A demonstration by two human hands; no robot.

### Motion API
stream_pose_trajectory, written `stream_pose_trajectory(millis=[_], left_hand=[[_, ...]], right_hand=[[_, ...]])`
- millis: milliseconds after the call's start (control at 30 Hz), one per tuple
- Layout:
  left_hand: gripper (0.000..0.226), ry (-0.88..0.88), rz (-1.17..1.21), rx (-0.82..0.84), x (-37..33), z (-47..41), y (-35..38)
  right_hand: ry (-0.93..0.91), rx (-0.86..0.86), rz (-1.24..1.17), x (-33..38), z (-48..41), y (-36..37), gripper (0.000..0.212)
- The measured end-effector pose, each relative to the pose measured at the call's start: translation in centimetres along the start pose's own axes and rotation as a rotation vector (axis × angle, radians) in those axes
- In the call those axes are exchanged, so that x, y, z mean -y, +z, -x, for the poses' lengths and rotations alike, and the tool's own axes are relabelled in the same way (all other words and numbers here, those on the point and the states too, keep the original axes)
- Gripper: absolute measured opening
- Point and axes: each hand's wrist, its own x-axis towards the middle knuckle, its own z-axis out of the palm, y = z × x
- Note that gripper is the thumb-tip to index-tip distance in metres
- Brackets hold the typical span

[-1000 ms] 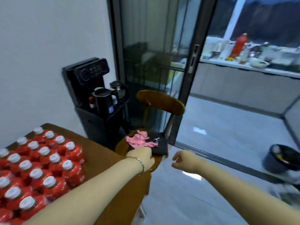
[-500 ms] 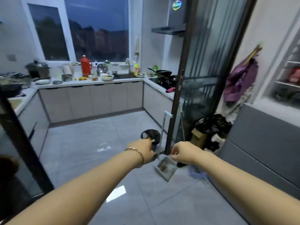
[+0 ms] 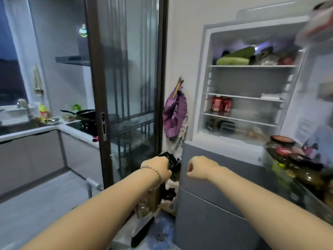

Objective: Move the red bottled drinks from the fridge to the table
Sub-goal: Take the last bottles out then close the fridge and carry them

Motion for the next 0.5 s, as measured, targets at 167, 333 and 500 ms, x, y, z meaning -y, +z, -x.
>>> stream_pose_trajectory(millis=[167,333,500], left_hand=[[0.026,0.183,-0.024,-0.075,-2.9,-12.7,-2.7],[0.027,0.349,-0.069,-0.11,-6.8,-24.8,-5.1],[0.027,0.44,-0.026,-0.139,-10.6,-34.3,-5.4]], right_hand=[[0.173,-0.116,0.024,-5.5,-8.1,-5.4,0.029],[0.364,-0.235,-0.014,-11.6,-14.9,-10.3,0.026],[0.461,-0.307,-0.068,-16.9,-20.8,-12.8,0.039]])
